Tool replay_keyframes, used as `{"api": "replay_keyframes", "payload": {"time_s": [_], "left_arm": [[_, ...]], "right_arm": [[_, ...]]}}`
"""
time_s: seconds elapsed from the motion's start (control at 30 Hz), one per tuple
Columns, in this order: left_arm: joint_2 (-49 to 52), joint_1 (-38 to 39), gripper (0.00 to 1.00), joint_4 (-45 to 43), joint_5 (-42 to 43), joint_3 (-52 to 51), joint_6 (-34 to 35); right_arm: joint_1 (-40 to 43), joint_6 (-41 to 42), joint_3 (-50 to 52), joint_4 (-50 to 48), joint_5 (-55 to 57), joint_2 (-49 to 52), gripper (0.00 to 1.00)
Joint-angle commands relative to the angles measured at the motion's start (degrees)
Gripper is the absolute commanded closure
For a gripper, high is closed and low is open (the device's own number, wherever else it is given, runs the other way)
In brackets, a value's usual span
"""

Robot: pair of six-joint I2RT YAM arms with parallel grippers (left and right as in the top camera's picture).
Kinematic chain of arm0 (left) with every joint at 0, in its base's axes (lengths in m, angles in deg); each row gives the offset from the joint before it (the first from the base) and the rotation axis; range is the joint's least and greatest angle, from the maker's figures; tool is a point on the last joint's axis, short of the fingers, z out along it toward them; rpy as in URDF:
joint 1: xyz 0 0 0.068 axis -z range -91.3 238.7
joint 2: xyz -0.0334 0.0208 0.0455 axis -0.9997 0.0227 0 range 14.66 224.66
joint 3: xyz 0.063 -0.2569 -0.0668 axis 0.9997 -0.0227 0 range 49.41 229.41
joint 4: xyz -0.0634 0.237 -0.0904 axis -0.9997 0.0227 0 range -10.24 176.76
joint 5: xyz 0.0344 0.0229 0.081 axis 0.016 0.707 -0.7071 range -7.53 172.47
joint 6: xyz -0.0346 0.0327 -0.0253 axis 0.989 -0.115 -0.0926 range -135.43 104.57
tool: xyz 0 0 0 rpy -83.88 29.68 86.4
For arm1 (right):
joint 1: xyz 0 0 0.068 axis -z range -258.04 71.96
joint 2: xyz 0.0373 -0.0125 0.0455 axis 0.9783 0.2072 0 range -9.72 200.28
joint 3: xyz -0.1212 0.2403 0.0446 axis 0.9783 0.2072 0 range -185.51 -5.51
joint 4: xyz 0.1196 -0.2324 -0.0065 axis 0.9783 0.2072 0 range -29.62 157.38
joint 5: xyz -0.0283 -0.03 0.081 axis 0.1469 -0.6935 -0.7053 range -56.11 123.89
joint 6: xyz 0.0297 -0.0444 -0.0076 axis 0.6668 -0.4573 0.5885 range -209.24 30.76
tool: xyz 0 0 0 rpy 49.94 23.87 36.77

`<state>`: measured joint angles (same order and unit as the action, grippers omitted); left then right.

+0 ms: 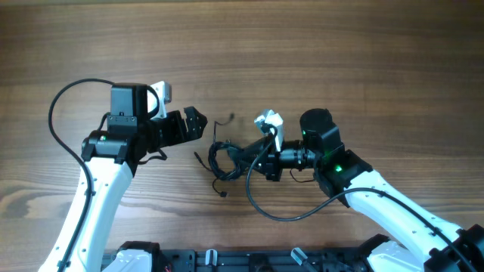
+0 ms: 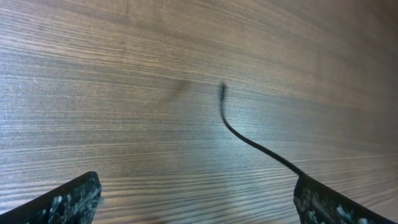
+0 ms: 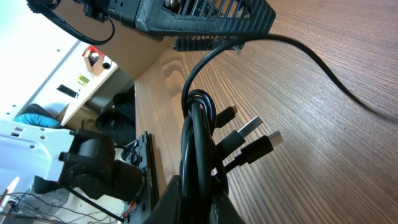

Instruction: Untangle cables

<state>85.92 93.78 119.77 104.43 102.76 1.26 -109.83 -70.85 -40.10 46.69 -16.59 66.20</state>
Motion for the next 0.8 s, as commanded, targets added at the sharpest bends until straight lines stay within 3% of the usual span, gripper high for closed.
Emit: {"api": "replay_keyframes", "payload": {"time_s": [0.0, 0.07, 0.17, 0.3, 0.47, 0.67, 0.77], "left_arm": [[0.3, -0.2, 0.00, 0.2, 5.7, 0.9, -7.9], [0.3, -0.2, 0.00, 0.2, 10.6, 0.9, -12.0], [0.4, -0.2, 0.00, 0.1, 7.9, 0.9, -11.7], [0.4, -0.2, 0.00, -4.0, 2.4, 0.9, -0.7], [0.4, -0.2, 0.00, -3.8, 2.4, 0.9, -0.8], [0.4, -0.2, 0.00, -0.5, 6.2, 0.9, -7.9], [0.4, -0.2, 0.02, 0.2, 9.5, 0.9, -12.0]], "right_arm": [[0.1, 5.0, 0.3, 0.7, 2.6, 0.2, 0.96], [0.4, 4.9, 0.3, 0.8, 2.4, 0.2, 0.96], [0.4, 3.5, 0.3, 0.9, -1.7, 0.2, 0.96], [0.4, -3.9, 0.3, 2.6, -5.1, 0.2, 0.96], [0.4, -11.8, 0.3, 2.6, -10.6, 0.2, 0.96], [0.4, -26.9, 0.3, 2.6, -13.0, 0.2, 0.96], [0.4, -28.9, 0.3, 2.6, -13.0, 0.2, 0.96]]}}
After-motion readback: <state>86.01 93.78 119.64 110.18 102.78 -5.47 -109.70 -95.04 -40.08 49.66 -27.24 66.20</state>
